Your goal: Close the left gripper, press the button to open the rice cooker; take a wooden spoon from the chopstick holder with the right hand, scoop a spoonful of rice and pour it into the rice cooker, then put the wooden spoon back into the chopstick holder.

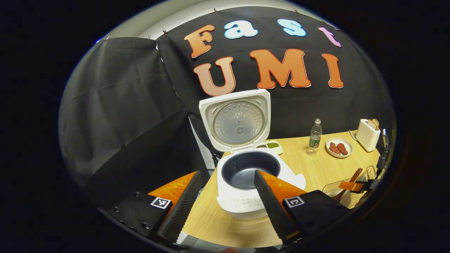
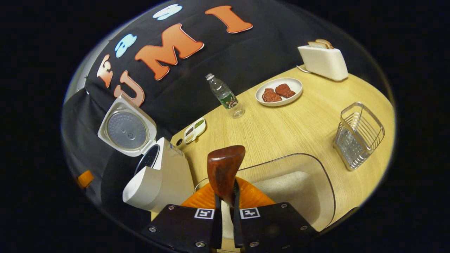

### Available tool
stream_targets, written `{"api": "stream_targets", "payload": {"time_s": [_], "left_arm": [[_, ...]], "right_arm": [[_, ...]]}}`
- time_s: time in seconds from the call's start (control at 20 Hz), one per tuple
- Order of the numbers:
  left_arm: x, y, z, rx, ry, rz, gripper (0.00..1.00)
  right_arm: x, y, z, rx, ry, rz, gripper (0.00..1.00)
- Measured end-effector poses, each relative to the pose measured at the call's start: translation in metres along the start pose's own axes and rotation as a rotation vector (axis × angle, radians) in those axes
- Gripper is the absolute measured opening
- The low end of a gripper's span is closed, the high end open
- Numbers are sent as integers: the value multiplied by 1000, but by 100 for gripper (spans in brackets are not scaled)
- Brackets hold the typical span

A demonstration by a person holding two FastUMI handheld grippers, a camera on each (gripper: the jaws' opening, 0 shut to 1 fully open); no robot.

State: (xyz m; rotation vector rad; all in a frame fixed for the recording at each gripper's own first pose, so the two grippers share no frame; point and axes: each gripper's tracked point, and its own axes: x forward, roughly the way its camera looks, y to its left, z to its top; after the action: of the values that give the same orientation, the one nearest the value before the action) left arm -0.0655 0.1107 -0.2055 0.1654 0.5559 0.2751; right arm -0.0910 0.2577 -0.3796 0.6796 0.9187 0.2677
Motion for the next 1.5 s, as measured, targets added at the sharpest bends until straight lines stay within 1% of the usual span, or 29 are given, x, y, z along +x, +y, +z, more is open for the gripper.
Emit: {"api": "stream_targets", "payload": {"time_s": [0.05,0.1,0.15,0.2,0.25,0.3,0.35,0.4,0.45,0.5,0.55,0.6,0.65,0.75,0.8,0.9,0.95,1.05,1.1,1.15,1.2,1.25,1.35,1.4,1.45,1.5], "left_arm": [[-1,0,0,1,0,-5,100],[0,-1,1,1,-1,-10,96],[2,-2,1,3,0,-13,100],[3,-1,2,4,0,-15,100],[2,-1,1,6,-1,-15,96],[2,-2,2,6,-2,-17,96],[2,-3,2,4,-3,-19,100],[2,-5,2,1,-3,-22,96],[1,-7,1,-1,-1,-26,100],[1,-9,3,-3,0,-27,96],[0,-11,4,-2,-2,-29,96],[1,-13,7,-1,-5,-28,100],[1,-15,9,-1,-10,-29,96],[-1,-20,12,-1,-20,-31,96],[-1,-24,14,0,-21,-31,100],[-3,-28,15,-5,-23,-32,100],[-3,-29,16,-8,-25,-32,96],[-5,-36,19,-14,-29,-33,96],[-5,-38,21,-16,-32,-36,100],[-6,-39,21,-18,-35,-35,96],[-6,-41,22,-20,-37,-35,100],[-7,-42,23,-22,-42,-33,96],[-8,-42,24,-30,-49,-28,96],[-9,-41,25,-38,-51,-25,100],[-9,-41,24,-47,-52,-23,100],[-10,-38,23,-58,-53,-17,96]], "right_arm": [[2,-1,0,43,13,15,12],[2,-1,0,93,24,26,13],[4,-1,-1,141,38,41,12],[3,-2,-1,180,45,53,12],[3,-2,-2,212,55,69,12],[2,-1,-1,241,59,74,12],[4,-3,0,274,66,80,12],[3,-4,-1,308,74,76,12],[5,-6,3,322,76,92,12],[1,-7,3,340,78,112,12],[-1,-11,4,365,81,130,12],[-1,-14,6,379,81,135,12],[-3,-16,11,390,79,152,12],[-10,-19,21,404,66,181,12],[-16,-20,28,411,56,201,12],[-24,-25,41,423,40,232,12],[-27,-27,48,429,30,238,12],[-32,-34,58,452,14,253,12],[-36,-36,64,478,5,266,12],[-37,-40,70,504,-2,270,12],[-43,-40,75,535,-8,290,12],[-44,-42,81,558,-13,299,12],[-48,-37,92,603,-21,331,12],[-54,-34,97,628,-24,354,12],[-54,-28,103,645,-24,368,12],[-58,-19,108,665,-22,397,12]]}}
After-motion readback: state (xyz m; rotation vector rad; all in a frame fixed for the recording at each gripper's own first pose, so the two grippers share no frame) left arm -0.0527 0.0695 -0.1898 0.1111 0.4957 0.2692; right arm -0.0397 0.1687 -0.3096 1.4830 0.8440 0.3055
